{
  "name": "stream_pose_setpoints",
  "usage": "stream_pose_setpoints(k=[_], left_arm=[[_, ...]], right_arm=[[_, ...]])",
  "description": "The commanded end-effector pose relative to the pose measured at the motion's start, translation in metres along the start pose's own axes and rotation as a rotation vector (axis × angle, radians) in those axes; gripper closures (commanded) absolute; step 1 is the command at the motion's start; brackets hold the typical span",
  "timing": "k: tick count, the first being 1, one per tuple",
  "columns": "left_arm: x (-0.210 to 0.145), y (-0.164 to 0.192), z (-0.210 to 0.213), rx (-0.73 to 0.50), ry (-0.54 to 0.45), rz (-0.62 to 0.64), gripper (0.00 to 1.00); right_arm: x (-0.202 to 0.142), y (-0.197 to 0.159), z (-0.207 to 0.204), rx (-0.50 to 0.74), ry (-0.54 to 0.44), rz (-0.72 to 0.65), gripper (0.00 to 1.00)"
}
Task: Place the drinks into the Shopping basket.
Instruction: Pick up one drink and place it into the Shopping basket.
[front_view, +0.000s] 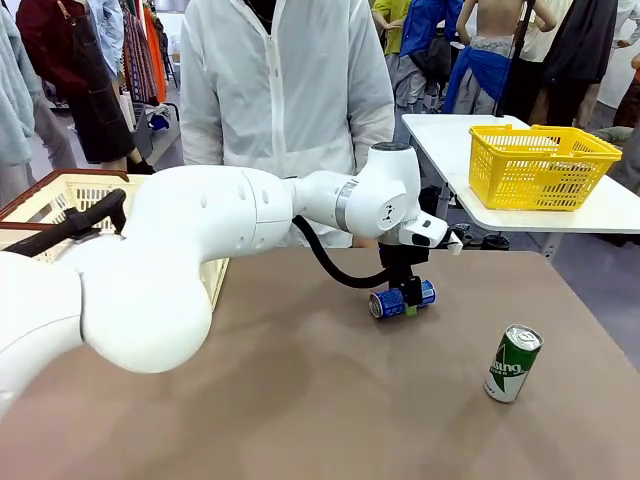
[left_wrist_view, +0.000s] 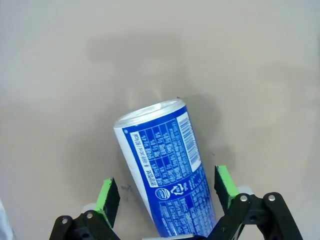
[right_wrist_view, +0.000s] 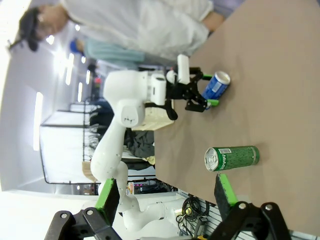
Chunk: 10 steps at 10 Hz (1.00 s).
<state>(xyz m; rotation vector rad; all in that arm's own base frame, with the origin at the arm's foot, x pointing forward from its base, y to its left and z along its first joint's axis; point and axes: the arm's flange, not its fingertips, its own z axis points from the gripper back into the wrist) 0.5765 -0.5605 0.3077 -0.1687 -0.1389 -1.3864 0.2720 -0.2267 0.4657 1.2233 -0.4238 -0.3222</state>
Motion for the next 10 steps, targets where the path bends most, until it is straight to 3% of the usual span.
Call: stream_pose_setpoints(k=[1,2,3,10], left_arm=[[0.0193,0.011,-0.0017,0.027,0.032,0.001,0.0],[0.0196,0.0112,-0.0024,0.029,0.035,0.005,0.6],[0.0194,0.011,-0.0024,0.025,0.033,0.006,1.0],[0.0155,0.0105,0.0008,0.01,0.034,0.008,1.0]], right_arm=[[0.0019,0.0026,0.0007,0.025,-0.013,0.019,0.0],[0.0019,0.0026,0.0007,0.025,-0.013,0.019,0.0],[0.0019,0.0026,0.0007,0.025,-0.013,0.019,0.0],[0.0019,0.0026,0.0007,0.025,-0.013,0.019,0.0]])
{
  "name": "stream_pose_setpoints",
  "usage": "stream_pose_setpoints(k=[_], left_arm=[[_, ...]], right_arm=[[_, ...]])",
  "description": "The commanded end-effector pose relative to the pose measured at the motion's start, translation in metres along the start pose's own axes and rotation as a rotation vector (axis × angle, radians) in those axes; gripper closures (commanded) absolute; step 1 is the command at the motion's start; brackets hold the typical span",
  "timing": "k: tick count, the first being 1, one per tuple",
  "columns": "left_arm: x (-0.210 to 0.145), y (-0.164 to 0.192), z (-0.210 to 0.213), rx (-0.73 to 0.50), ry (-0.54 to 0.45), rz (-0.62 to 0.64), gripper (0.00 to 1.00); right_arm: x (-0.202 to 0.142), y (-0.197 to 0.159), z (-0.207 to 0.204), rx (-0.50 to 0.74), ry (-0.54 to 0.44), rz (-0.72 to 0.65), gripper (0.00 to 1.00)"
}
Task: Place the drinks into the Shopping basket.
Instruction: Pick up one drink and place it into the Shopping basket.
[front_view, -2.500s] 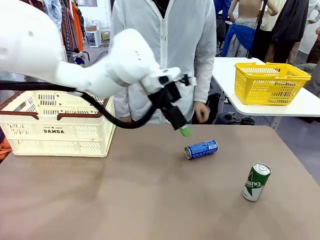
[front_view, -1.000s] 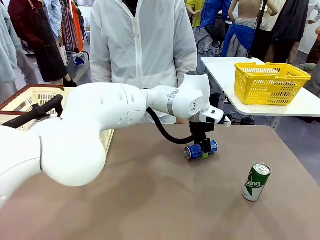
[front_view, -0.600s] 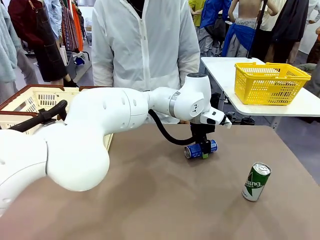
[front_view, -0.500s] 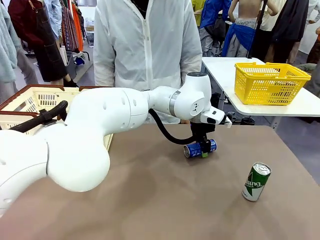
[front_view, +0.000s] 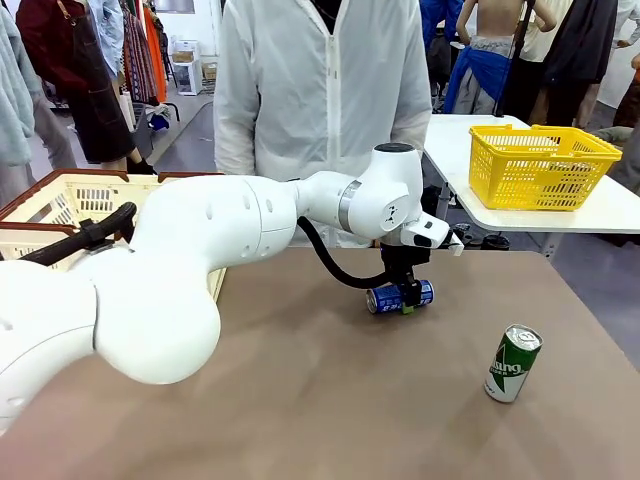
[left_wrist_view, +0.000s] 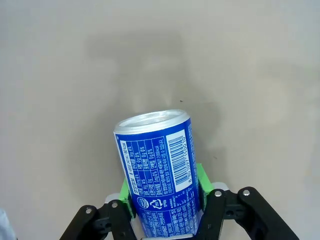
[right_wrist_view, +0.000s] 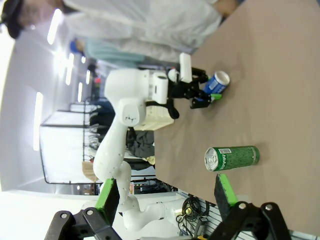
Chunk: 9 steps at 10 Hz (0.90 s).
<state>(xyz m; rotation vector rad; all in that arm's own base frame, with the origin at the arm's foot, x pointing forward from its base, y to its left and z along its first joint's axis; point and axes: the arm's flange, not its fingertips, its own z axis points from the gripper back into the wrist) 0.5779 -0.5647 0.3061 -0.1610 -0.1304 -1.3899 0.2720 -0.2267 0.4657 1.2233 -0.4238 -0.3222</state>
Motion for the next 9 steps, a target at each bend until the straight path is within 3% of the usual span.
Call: stream_pose_setpoints(k=[1,2,3,4,5,7,9], left_arm=[[0.009,0.009,0.012,0.001,0.026,0.03,1.0],[0.002,0.003,0.045,-0.055,0.009,0.077,1.0],[-0.02,-0.009,0.104,-0.114,0.015,0.121,1.0],[-0.048,-0.024,0.153,-0.106,0.043,0.148,1.0],[-0.079,-0.037,0.201,-0.097,0.007,0.156,1.0],[-0.155,-0.04,0.289,0.035,-0.028,0.398,1.0],[-0.267,-0.018,0.357,0.092,-0.081,0.696,1.0]], right_arm=[[0.002,0.003,0.001,0.025,-0.013,0.019,0.0],[0.002,0.003,0.001,0.025,-0.013,0.019,0.0],[0.002,0.003,0.001,0.025,-0.013,0.019,0.0],[0.002,0.003,0.001,0.025,-0.013,0.019,0.0],[0.002,0.003,0.001,0.025,-0.013,0.019,0.0],[0.002,0.003,0.001,0.025,-0.013,0.019,0.0],[0.002,0.003,0.001,0.025,-0.013,0.019,0.0]])
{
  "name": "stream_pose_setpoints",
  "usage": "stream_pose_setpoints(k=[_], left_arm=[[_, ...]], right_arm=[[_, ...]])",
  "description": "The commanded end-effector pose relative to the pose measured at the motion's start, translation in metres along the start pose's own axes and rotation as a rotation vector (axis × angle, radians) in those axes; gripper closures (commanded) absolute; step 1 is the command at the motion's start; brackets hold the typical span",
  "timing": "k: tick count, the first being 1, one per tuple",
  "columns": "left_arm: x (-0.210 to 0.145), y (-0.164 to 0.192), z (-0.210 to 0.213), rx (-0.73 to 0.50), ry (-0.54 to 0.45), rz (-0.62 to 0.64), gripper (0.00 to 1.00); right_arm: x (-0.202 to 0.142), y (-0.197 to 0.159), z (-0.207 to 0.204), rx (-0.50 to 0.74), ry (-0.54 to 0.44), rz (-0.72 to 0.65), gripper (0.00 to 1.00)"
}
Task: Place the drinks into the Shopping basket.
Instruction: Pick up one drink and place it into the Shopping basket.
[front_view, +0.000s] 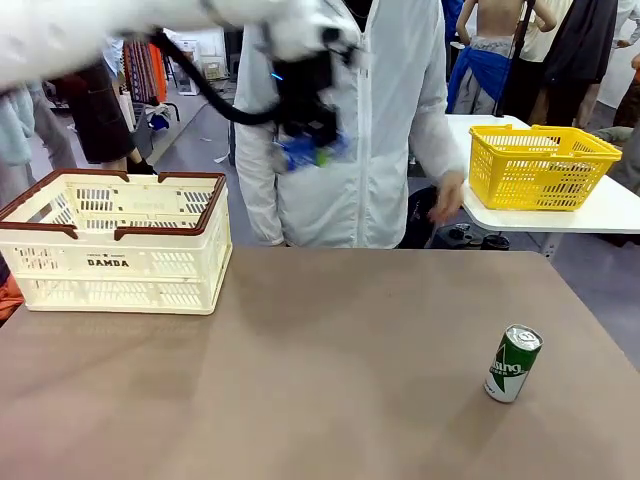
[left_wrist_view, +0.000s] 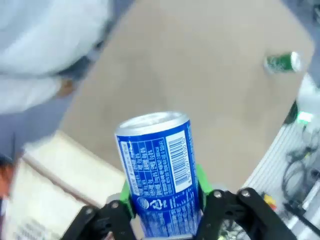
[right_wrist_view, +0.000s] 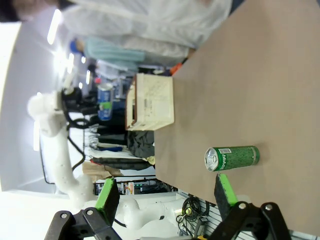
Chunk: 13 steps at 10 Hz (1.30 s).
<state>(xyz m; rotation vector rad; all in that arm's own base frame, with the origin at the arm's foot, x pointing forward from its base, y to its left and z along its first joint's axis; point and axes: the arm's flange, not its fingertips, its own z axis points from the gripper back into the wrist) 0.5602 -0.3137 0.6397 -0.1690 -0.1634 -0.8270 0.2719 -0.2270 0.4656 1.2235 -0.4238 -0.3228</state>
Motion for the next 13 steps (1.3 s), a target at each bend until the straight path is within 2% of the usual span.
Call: stream_pose_setpoints(k=[1,2,4,5,6,7,8,9,13], left_arm=[[-0.135,0.052,0.011,-0.008,-0.081,0.251,1.0],[-0.178,0.086,0.022,0.045,-0.081,0.482,1.0],[-0.245,0.129,0.012,0.104,0.035,0.787,1.0],[-0.272,0.147,-0.001,0.171,0.051,0.916,1.0],[-0.284,0.158,-0.016,0.213,0.053,0.957,1.0],[-0.285,0.165,-0.025,0.302,-0.06,0.942,1.0],[-0.282,0.166,-0.024,0.389,-0.224,0.964,1.0],[-0.301,0.178,-0.021,0.213,0.023,0.939,1.0],[-0.301,0.178,-0.021,0.213,0.023,0.939,1.0]], right_arm=[[0.002,0.003,0.0,0.025,-0.013,0.019,0.0],[0.002,0.003,0.0,0.025,-0.013,0.019,0.0],[0.002,0.003,0.0,0.025,-0.013,0.019,0.0],[0.002,0.003,0.0,0.025,-0.013,0.019,0.0],[0.002,0.003,0.0,0.025,-0.013,0.019,0.0],[0.002,0.003,0.0,0.025,-0.013,0.019,0.0],[0.002,0.003,0.0,0.025,-0.013,0.019,0.0],[0.002,0.003,0.0,0.025,-0.013,0.019,0.0],[0.002,0.003,0.0,0.025,-0.013,0.019,0.0]])
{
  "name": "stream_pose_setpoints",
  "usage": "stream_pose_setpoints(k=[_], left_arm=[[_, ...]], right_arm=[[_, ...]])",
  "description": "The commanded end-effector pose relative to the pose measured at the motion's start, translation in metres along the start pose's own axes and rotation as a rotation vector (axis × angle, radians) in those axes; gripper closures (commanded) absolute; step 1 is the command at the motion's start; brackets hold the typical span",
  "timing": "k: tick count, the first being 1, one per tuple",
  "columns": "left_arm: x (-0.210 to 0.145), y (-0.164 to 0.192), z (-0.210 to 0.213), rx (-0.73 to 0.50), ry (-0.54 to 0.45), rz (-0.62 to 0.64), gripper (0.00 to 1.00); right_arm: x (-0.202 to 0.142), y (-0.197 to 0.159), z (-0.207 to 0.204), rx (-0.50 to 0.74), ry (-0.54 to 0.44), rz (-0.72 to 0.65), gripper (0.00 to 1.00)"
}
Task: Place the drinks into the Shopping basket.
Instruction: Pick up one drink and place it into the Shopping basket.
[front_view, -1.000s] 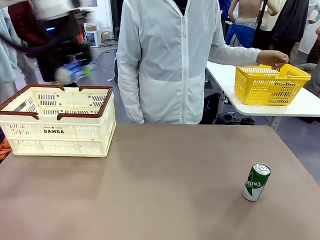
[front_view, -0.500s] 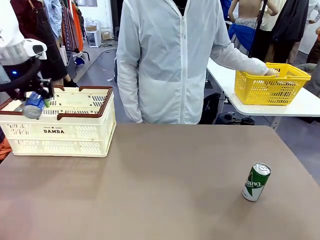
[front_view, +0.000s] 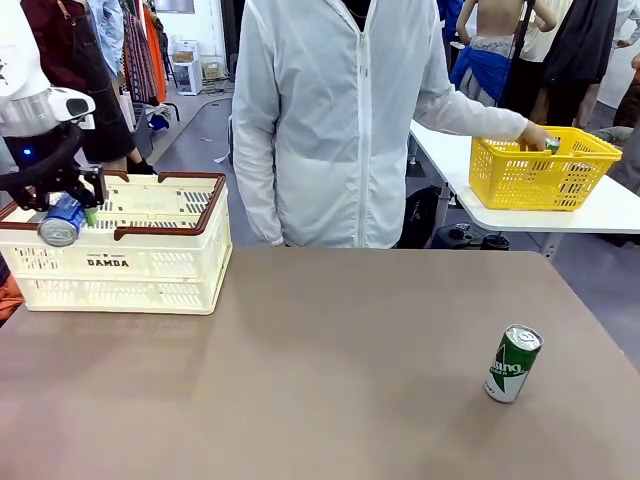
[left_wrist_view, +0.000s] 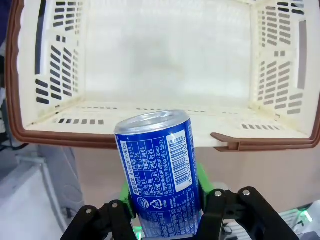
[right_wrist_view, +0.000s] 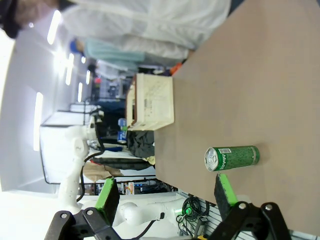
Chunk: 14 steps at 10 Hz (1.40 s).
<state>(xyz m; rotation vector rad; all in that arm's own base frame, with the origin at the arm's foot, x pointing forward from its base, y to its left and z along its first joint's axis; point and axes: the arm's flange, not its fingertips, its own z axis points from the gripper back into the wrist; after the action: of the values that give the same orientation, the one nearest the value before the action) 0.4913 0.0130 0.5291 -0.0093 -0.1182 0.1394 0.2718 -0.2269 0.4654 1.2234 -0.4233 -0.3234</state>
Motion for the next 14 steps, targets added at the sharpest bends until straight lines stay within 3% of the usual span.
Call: stream_pose_setpoints(k=[1,2,5,8,11,14], left_arm=[[0.004,0.002,0.011,-0.014,-0.009,-0.014,1.0],[0.0,0.0,0.0,0.0,0.0,0.0,1.0],[0.048,-0.024,0.018,-0.021,-0.155,-0.09,1.0],[0.085,-0.043,0.0,-0.032,-0.151,-0.055,1.0],[0.088,-0.057,-0.044,-0.032,-0.108,-0.039,1.0],[0.087,-0.065,-0.086,0.014,-0.175,-0.041,1.0]], right_arm=[[0.002,0.003,0.001,0.025,-0.013,0.02,0.0],[0.002,0.003,0.001,0.025,-0.013,0.02,0.0],[0.002,0.003,0.001,0.025,-0.013,0.02,0.0],[0.002,0.003,0.001,0.025,-0.013,0.02,0.0],[0.002,0.003,0.001,0.025,-0.013,0.02,0.0],[0.002,0.003,0.001,0.025,-0.013,0.02,0.0]])
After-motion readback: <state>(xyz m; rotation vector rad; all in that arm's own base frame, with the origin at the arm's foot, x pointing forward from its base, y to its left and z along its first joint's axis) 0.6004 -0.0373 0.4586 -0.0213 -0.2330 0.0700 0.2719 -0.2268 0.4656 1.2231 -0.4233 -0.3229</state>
